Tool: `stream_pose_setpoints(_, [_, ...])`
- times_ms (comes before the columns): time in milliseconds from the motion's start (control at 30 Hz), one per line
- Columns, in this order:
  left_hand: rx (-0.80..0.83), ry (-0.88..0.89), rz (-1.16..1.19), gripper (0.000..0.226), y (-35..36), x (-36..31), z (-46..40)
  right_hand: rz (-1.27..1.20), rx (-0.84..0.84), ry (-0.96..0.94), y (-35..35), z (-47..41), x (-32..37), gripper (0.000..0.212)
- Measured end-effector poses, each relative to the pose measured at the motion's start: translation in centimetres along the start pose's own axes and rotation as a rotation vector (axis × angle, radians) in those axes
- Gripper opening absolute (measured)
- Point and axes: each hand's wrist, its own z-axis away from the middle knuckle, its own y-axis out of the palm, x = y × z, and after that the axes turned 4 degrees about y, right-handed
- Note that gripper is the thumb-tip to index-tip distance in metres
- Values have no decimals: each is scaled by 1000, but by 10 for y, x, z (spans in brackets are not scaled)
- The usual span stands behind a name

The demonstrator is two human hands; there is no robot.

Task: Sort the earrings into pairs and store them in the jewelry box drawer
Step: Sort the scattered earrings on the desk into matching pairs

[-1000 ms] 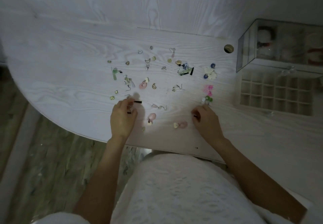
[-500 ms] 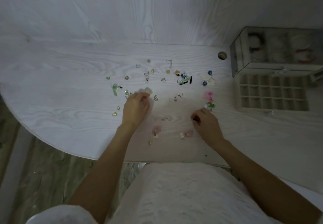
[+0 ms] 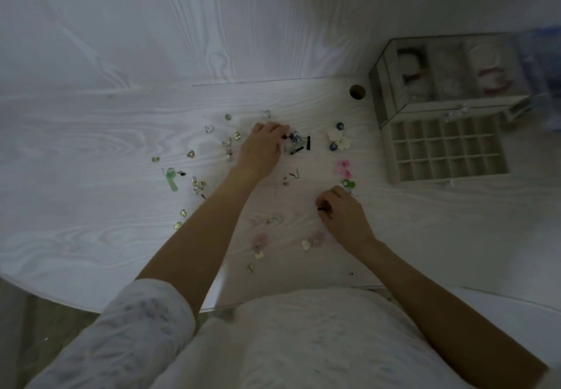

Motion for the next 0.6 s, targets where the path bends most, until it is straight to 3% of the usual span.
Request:
stream_pose_setpoints(333, [-142, -179, -4, 17, -10, 15, 18, -18, 9, 45, -1, -1, -1, 10])
stream_pose_setpoints(433, [-137, -132, -43, 14, -11, 17, 26, -10, 4, 42, -2, 0, -1, 9])
stream_pose_setpoints(600, [-69, 113, -232, 7, 0, -9, 48, 11, -27, 44, -3, 8, -7, 6])
